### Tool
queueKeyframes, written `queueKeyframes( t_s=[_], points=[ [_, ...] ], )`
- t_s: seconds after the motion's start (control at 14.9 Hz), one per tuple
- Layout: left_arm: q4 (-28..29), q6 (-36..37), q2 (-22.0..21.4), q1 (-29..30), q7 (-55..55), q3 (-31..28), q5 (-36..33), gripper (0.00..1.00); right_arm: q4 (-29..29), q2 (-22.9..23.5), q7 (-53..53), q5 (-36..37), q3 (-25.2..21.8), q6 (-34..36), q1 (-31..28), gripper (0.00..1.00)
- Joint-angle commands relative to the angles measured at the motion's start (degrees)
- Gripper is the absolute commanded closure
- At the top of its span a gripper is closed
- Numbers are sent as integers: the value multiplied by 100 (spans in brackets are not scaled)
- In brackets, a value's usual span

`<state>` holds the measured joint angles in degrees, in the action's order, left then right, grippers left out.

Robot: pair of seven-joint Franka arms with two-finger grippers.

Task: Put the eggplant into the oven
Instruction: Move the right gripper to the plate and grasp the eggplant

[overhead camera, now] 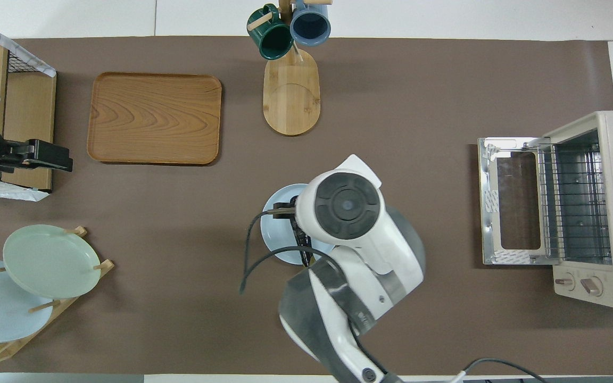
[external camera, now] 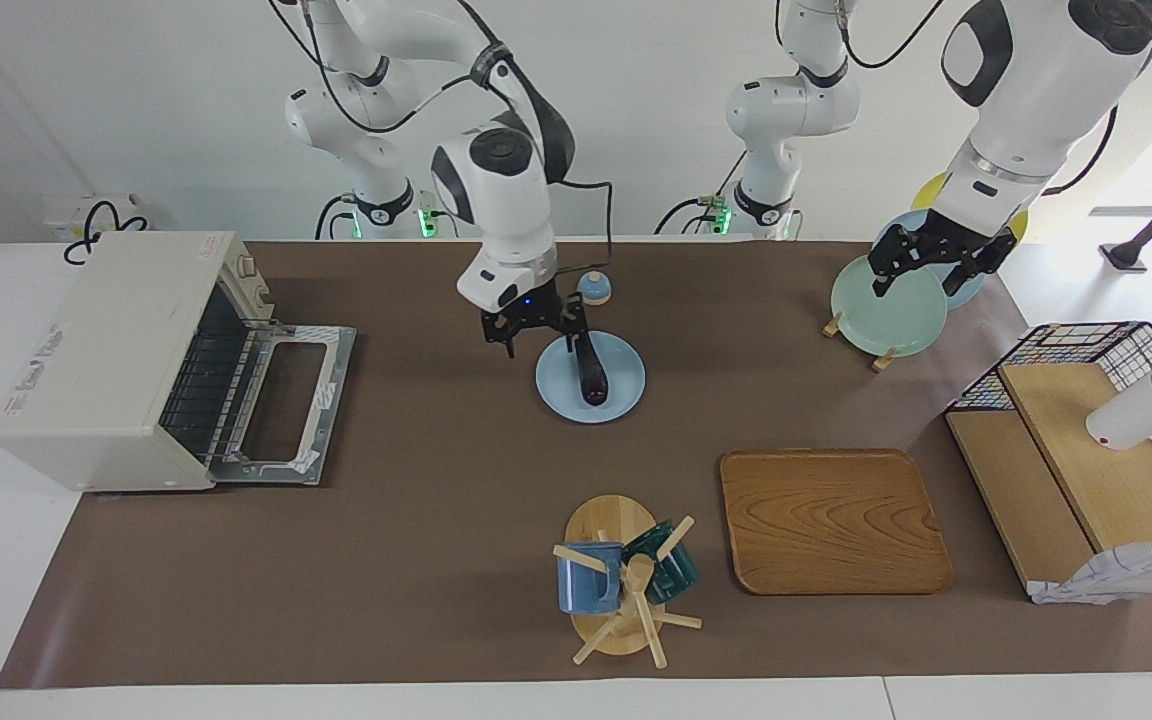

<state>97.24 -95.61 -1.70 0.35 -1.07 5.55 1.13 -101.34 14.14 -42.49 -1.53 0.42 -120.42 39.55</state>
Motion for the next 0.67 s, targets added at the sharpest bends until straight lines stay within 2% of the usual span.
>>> queueKeyframes(
  t_s=[0.0,0.2,0.33,0.54,0.6],
  points=[
    [180,-27,-120,105,54,78,-131,0,1808,1545,-1136,486,-42,467,640,0],
    [173,51,-147,88,72,69,-139,0,1496,1663,-1306,496,-33,-85,791,0],
    [155,60,-138,88,63,69,-139,0,1031,1602,-1271,505,-42,-472,852,3],
    [-20,470,-147,61,10,60,-139,0,590,1470,-1140,531,-33,-798,870,35],
    [-73,630,-138,53,10,60,-139,0,555,1461,-1061,531,-33,-833,862,42]
  ],
)
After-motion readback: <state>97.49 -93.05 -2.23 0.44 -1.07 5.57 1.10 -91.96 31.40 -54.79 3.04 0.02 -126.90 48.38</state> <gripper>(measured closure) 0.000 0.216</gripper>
